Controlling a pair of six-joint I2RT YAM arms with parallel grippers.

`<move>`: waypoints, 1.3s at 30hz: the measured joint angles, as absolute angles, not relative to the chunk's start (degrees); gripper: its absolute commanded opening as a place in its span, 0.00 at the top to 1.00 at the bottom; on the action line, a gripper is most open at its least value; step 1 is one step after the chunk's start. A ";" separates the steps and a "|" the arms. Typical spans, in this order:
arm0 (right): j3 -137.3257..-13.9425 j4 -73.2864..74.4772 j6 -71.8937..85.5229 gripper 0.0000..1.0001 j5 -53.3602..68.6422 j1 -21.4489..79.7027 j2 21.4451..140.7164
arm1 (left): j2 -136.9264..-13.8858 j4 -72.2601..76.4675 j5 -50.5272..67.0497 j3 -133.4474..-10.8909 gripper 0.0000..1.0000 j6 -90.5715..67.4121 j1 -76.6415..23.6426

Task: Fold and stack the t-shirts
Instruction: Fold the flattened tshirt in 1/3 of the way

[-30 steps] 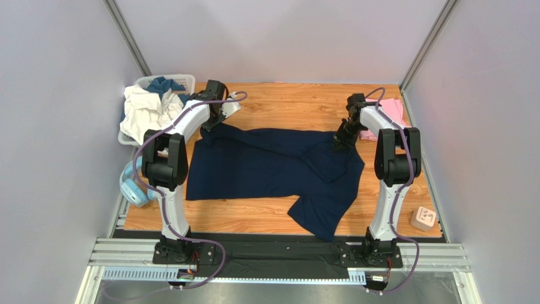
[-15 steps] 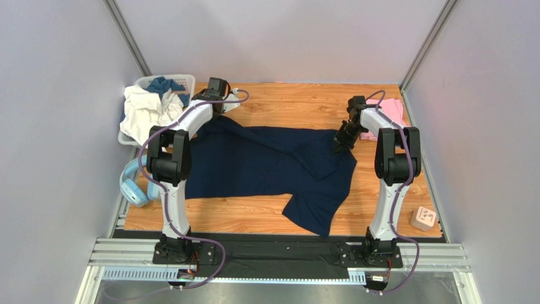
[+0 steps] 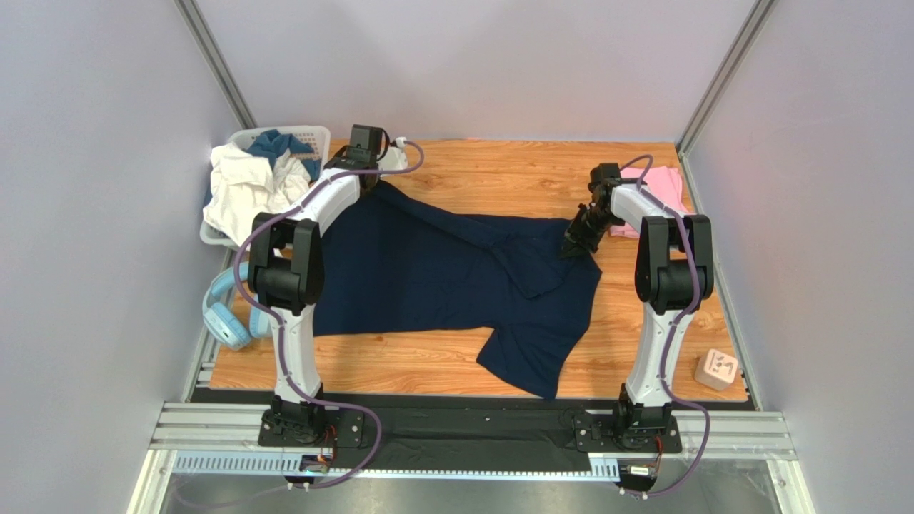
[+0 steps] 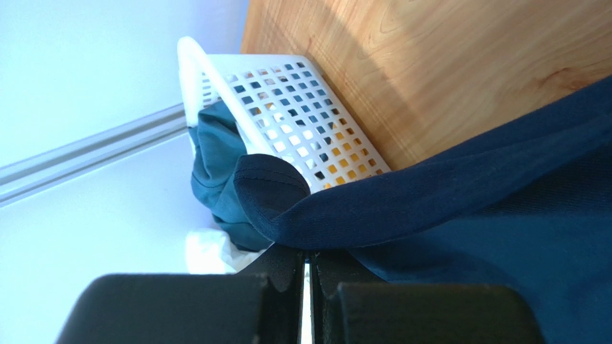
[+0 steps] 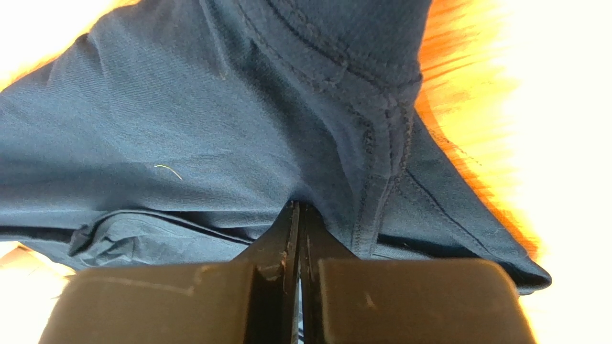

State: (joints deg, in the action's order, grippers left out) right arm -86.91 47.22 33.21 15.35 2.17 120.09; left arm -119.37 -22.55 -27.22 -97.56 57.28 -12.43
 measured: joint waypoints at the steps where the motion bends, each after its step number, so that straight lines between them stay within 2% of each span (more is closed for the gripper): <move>1: -86.87 47.16 33.21 1.00 15.40 2.17 120.09 | -119.39 -20.78 -27.55 -96.75 1.00 58.19 -12.43; 14: -85.73 46.65 33.19 1.00 15.42 0.91 119.17 | -116.79 -17.23 -28.42 -78.08 1.00 58.94 -11.99; 19: -85.73 47.51 33.19 1.00 14.85 -1.26 119.13 | -115.39 -18.37 -27.40 -74.52 0.99 56.21 -11.99; 22: -85.73 48.03 33.17 1.00 14.57 -2.24 118.93 | -112.36 -18.70 -26.46 -70.91 0.68 54.72 -11.97; 23: -85.73 48.16 33.15 1.00 14.44 -2.37 118.91 | -111.24 -18.65 -26.17 -69.58 0.45 54.19 -11.94; 24: -85.73 48.27 33.10 1.00 14.41 -2.46 118.89 | -110.15 -18.65 -25.93 -68.18 0.32 53.67 -11.84; 26: -85.78 48.66 32.95 1.00 14.09 -2.44 118.89 | -108.75 -18.92 -25.67 -66.02 0.17 52.60 -11.20; 32: -87.55 51.59 32.14 1.00 11.55 -2.46 118.91 | -106.15 -19.38 -23.94 -64.10 0.01 49.93 -10.04; 39: -96.90 56.93 31.18 1.00 7.27 -2.57 119.94 | -102.59 -28.40 -18.96 -69.30 0.00 43.66 -10.39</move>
State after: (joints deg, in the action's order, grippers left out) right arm -96.90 56.93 31.18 7.27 -2.57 119.94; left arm -102.59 -28.40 -18.96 -69.30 43.66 -10.39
